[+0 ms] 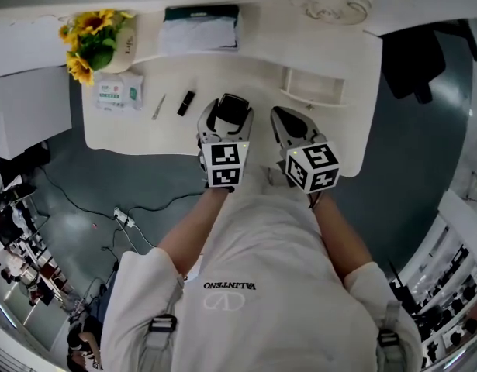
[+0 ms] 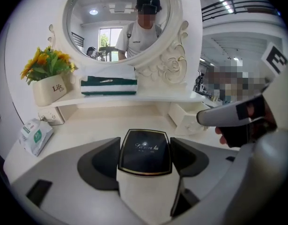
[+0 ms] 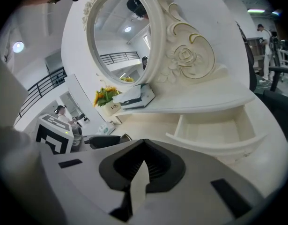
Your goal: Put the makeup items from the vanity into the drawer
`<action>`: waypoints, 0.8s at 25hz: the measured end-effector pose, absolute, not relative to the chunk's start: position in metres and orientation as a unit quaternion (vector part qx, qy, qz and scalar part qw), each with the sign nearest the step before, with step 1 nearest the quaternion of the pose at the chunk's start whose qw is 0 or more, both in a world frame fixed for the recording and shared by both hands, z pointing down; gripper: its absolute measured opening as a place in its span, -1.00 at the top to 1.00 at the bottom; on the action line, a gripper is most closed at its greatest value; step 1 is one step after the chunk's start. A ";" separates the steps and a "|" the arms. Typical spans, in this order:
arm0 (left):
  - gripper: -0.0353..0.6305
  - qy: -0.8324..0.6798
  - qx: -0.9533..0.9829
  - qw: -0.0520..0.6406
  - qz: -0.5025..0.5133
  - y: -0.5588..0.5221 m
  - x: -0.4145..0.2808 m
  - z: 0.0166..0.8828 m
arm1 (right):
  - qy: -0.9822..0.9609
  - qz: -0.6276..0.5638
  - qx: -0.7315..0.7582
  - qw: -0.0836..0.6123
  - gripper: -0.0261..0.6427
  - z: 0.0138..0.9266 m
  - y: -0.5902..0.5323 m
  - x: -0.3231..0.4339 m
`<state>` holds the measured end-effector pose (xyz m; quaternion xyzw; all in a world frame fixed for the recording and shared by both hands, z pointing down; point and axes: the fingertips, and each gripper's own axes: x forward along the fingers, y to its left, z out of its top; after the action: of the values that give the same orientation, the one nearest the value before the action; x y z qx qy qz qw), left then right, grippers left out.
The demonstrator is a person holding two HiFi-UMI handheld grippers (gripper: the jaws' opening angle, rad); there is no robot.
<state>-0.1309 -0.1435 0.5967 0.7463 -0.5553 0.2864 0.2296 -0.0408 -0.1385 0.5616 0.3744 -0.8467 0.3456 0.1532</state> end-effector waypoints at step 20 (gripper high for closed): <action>-0.10 -0.521 0.784 0.223 0.254 -0.171 -0.021 0.555 | -0.818 0.336 0.452 0.116 0.89 0.540 -0.156 0.062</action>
<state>-0.0209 -0.1709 0.5547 0.7840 -0.5206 0.2544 0.2229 0.0622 -0.1557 0.5399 0.4521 -0.8178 0.3365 0.1163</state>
